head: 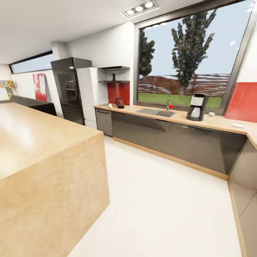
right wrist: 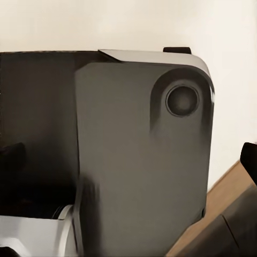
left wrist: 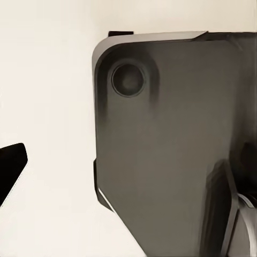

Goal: Set up a coffee station on the kitchen countertop: keep the coffee maker on the countertop, move the bottle of coffee from the kitchen shelf to the counter next to the coffee maker, place a paper coffee filter on top of the coffee maker, put the saucer next to the coffee maker with the coffee cup on the saucer, and place the electric kettle next to the coffee maker.

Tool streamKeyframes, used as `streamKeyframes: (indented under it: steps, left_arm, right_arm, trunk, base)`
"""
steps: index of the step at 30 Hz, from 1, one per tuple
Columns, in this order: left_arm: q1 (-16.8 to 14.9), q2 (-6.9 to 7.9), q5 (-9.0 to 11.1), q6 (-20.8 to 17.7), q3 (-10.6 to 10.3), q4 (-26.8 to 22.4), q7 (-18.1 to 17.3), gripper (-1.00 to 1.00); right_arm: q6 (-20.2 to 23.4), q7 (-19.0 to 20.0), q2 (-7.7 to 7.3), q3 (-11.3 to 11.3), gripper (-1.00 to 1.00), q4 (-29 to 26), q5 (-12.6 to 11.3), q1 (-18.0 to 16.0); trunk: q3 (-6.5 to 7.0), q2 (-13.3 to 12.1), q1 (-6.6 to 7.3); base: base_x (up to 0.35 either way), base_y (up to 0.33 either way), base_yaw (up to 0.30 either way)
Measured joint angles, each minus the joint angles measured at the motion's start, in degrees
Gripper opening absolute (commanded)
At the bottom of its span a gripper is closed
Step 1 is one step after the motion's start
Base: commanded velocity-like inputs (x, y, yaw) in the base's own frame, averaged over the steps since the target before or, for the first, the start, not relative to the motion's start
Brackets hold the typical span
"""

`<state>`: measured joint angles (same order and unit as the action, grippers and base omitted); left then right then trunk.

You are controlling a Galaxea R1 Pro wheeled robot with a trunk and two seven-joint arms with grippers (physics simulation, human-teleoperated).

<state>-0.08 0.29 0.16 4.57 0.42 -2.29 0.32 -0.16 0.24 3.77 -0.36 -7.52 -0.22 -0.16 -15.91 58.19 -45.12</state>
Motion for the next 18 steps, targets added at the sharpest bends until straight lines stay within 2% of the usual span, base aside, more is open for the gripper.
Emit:
streamKeyframes:
  steps: [18]
  left_arm:
    - [0.0,0.06,0.0,0.0,0.1,0.0,0.0,1.00]
  right_arm:
    - [0.0,0.0,0.09,0.0,1.00,0.0,0.1,0.0]
  trunk:
    - [3.24,-7.2,3.96]
  base:
    - [0.000,0.000,-0.293]
